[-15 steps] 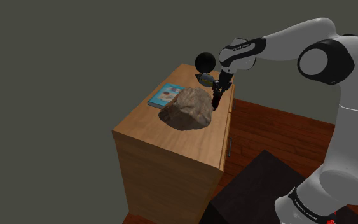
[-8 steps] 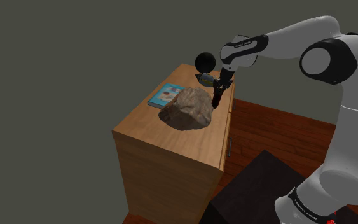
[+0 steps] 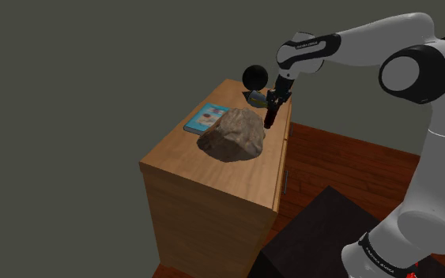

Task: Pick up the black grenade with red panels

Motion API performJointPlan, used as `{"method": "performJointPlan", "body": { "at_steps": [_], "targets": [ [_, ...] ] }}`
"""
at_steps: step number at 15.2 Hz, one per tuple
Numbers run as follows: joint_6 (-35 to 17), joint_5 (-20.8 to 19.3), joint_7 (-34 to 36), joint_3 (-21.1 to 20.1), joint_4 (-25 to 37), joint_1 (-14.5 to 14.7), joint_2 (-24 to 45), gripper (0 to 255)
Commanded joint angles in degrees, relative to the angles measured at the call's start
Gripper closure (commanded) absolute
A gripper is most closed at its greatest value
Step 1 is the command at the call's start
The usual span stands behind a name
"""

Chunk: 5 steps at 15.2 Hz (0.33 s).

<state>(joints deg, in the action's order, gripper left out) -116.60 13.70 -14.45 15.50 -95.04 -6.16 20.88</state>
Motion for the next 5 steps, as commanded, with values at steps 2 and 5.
{"method": "performJointPlan", "body": {
  "at_steps": [2,5],
  "targets": [
    [2.03,-0.36,0.35,0.16,1.37,-0.03,-0.70,255],
    [2.81,-0.48,0.50,0.21,1.94,-0.03,-0.93,255]
  ]
}}
